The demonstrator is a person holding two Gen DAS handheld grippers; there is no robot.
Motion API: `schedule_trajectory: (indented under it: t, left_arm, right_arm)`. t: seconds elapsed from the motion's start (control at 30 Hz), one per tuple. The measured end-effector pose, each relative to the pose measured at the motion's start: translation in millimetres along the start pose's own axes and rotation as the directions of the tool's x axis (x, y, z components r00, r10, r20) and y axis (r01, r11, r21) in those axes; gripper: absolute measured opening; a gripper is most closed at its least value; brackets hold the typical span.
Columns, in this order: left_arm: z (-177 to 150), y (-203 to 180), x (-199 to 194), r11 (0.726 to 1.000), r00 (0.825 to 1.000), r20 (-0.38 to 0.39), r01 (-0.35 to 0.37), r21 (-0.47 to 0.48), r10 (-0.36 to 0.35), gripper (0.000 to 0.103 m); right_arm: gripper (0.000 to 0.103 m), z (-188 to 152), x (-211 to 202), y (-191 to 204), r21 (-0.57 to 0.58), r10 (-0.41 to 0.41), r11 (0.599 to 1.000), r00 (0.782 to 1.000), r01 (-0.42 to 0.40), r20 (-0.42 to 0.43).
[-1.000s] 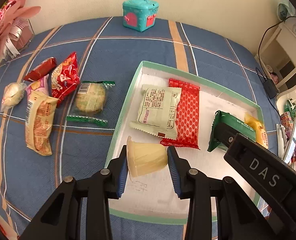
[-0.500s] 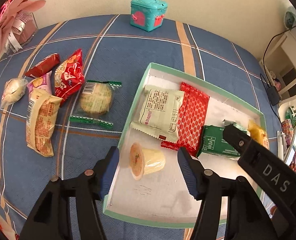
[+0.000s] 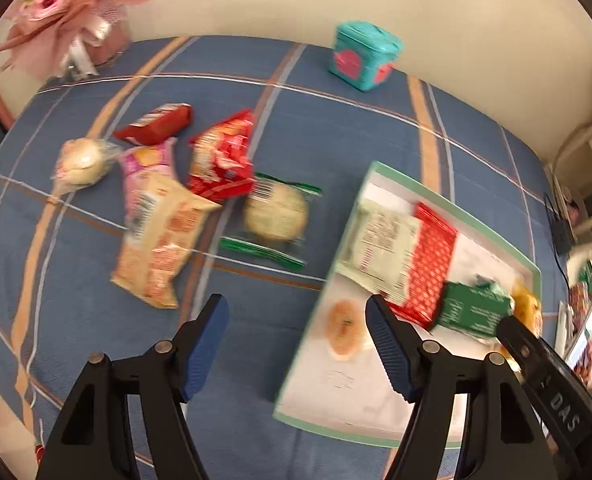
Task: Organize snacks
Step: 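Lower the jelly cup into the tray and open the left tool while the right tool releases the green pack, then withdraw both open tools from the tray toward the snack pile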
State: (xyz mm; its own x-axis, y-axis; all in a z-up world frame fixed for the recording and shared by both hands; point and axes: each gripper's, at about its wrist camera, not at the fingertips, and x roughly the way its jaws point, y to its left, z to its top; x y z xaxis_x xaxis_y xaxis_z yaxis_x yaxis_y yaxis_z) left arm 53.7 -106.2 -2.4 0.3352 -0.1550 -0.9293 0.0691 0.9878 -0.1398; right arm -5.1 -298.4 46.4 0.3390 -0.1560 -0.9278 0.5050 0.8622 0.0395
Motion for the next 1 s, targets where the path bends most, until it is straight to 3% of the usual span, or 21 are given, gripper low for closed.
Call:
schedule_trajectory:
  t: [0.1, 0.17, 0.5, 0.8, 1.0]
  left_arm:
    - [4, 12, -8, 0.999, 0.999, 0.031, -0.025, -0.024, 0.025, 0.075]
    - [6, 19, -14, 0.998, 0.997, 0.056, -0.045, -0.033, 0.047, 0.086]
    - [10, 31, -28, 0.995, 0.988, 0.118, -0.094, -0.028, 0.096, 0.092]
    - [8, 43, -23, 0.993, 0.988, 0.105, -0.109, -0.053, 0.114, 0.093]
    - [8, 46, -23, 0.992, 0.985, 0.12, -0.116, -0.051, 0.122, 0.094]
  right_arm:
    - [0.07, -3, -9, 4, -0.017, 0.001, 1.0, 1.0, -0.001, 0.017]
    - [0.07, -6, -15, 7, -0.029, 0.002, 1.0, 0.999, -0.001, 0.033]
    - [0.07, -10, -22, 15, -0.054, -0.007, 0.998, 0.999, 0.01, 0.053]
    - [0.101, -13, -11, 28, -0.099, 0.003, 0.995, 0.999, 0.001, 0.038]
    - [0.103, -14, -9, 32, -0.117, 0.0, 0.993, 0.999, 0.006, 0.053]
